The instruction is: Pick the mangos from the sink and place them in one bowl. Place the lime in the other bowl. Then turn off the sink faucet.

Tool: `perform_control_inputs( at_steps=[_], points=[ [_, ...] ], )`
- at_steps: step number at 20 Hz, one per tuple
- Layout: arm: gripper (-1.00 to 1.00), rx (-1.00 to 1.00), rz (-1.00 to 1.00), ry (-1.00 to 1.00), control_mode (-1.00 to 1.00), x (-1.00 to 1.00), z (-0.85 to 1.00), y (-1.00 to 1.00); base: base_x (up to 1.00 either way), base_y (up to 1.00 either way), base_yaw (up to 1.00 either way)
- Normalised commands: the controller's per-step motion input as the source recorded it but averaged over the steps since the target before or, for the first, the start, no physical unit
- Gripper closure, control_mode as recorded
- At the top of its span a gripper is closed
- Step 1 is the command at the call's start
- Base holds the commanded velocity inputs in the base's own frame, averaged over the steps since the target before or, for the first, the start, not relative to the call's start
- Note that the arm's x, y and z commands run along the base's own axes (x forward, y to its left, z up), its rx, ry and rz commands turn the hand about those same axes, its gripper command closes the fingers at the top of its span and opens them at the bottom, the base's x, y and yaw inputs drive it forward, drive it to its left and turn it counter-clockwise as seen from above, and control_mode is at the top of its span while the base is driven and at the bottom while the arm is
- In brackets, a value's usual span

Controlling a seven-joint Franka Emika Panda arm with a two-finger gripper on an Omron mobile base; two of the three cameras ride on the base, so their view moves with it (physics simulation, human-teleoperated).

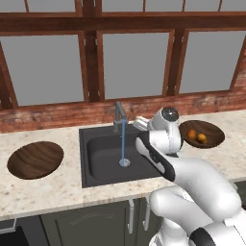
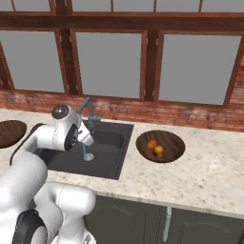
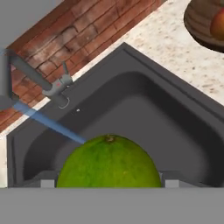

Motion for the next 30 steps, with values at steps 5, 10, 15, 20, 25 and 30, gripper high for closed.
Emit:
perform_control_inputs(
  at_steps=[5,10,15,20,25,30],
  points=[
    [1.0,-0.03,0.24,0.12,-1.0,-0.21,0.74,0.67,0.0,0.0,0.0],
    [1.0,-0.05,0.26,0.18,-1.0,-0.32,0.54,0.74,0.0,0.0,0.0],
    [1.0,-0.09,0.24,0.18,-1.0,-0.16,0.31,0.88,0.0,0.0,0.0],
    [1.0,-0.11,0.21,0.05,-1.0,-0.03,0.02,0.92,0.0,0.0,0.0],
    [1.0,-0.13,0.17,0.02,-1.0,0.0,0.0,0.88,0.0,0.0,0.0],
    [1.0,-0.12,0.12,0.04,-1.0,0.0,-0.03,0.72,0.0,0.0,0.0]
  ],
)
